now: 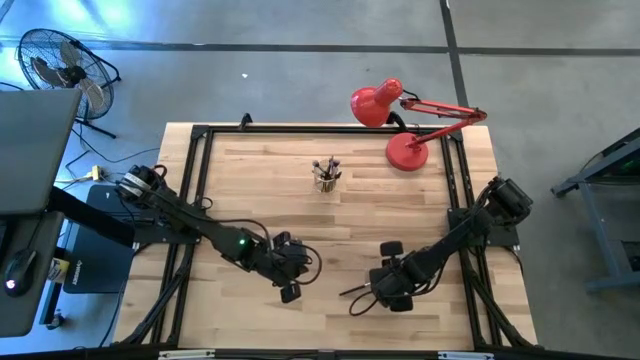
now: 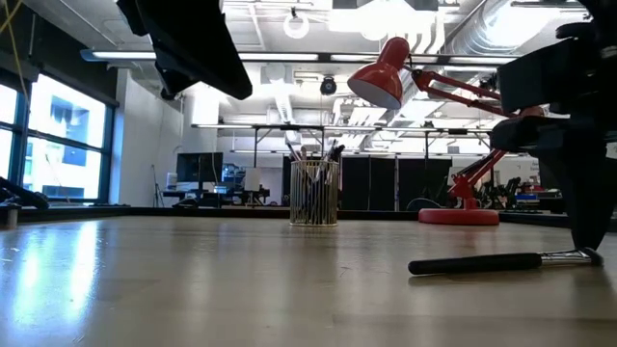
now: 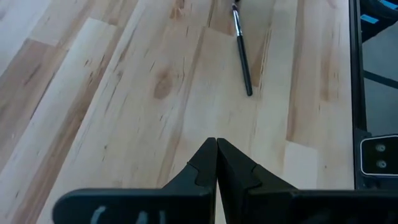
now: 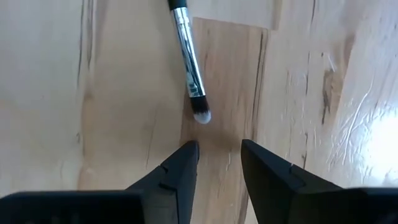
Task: Pick & Place Makeup Brushes
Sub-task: Put the foundation brush into the makeup brush holder
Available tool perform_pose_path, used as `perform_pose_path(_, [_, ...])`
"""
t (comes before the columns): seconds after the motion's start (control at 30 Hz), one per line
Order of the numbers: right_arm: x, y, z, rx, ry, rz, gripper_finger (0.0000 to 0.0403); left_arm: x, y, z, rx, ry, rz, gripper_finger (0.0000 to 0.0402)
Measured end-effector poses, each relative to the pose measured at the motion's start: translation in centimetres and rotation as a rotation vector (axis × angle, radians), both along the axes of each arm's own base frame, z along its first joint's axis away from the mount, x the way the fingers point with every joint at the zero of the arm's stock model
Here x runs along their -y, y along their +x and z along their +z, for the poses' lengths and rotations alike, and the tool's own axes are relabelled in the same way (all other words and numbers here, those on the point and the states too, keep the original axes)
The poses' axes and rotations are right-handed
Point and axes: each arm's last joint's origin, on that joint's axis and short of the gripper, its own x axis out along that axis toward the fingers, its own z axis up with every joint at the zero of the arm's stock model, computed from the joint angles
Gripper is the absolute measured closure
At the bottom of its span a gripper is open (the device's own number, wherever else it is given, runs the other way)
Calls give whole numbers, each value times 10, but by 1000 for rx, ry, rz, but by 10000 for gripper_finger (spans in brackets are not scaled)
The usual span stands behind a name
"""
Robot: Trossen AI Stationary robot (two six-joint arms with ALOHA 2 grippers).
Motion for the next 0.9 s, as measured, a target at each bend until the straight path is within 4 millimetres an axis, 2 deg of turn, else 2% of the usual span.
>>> perform_pose_path(0.63, [-5, 6, 1, 51, 68, 33, 284, -2, 1, 0, 23, 45, 46, 401])
perform_pose_path(0.77, [-5, 6, 1, 50, 80, 35, 317, -2, 1, 0, 25, 45, 50, 401])
perform_pose_path(0.9, [-6, 7, 2, 44, 98, 33, 383, -2, 3, 2, 54, 44, 54, 401])
